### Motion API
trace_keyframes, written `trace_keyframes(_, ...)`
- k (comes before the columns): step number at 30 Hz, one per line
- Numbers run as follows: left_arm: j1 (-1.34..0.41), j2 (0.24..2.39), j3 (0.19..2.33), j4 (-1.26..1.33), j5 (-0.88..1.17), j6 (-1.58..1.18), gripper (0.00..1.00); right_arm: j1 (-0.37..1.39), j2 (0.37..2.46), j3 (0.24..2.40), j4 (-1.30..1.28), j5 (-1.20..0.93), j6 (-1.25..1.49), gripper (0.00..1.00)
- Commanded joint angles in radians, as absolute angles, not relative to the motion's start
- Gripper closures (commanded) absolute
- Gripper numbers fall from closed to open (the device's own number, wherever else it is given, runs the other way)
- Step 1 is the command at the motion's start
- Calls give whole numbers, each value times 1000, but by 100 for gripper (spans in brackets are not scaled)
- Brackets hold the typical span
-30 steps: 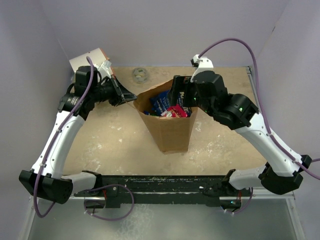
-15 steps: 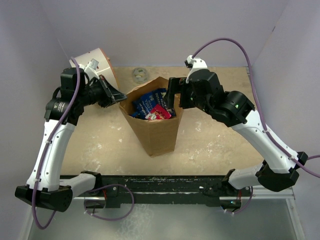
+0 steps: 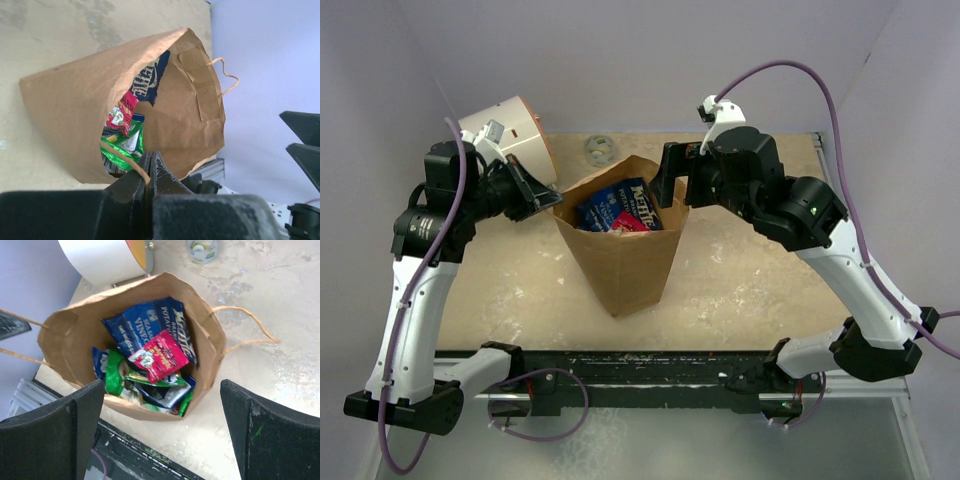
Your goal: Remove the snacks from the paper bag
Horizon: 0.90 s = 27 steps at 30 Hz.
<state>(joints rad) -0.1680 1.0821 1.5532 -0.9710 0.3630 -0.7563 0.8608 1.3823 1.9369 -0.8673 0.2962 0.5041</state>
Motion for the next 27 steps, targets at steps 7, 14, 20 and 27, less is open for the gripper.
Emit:
trace_keyframes(7,-158,1143,1811,-1011,201,-559,100,856,1267,1800,-830,270,499,1)
trace_keyframes(14,-158,1203,1862,-909,243,-519,100,785,1307,1746,-748,234,467,1)
trace_keyframes(20,-158,1232,1862,-884,238,-536,100,564,1429,1661,-563,-153,428,0)
trace_keyframes(27,-158,1136,1755,-914,222,-552,100,482,1675,1800,-545,-212,547,0)
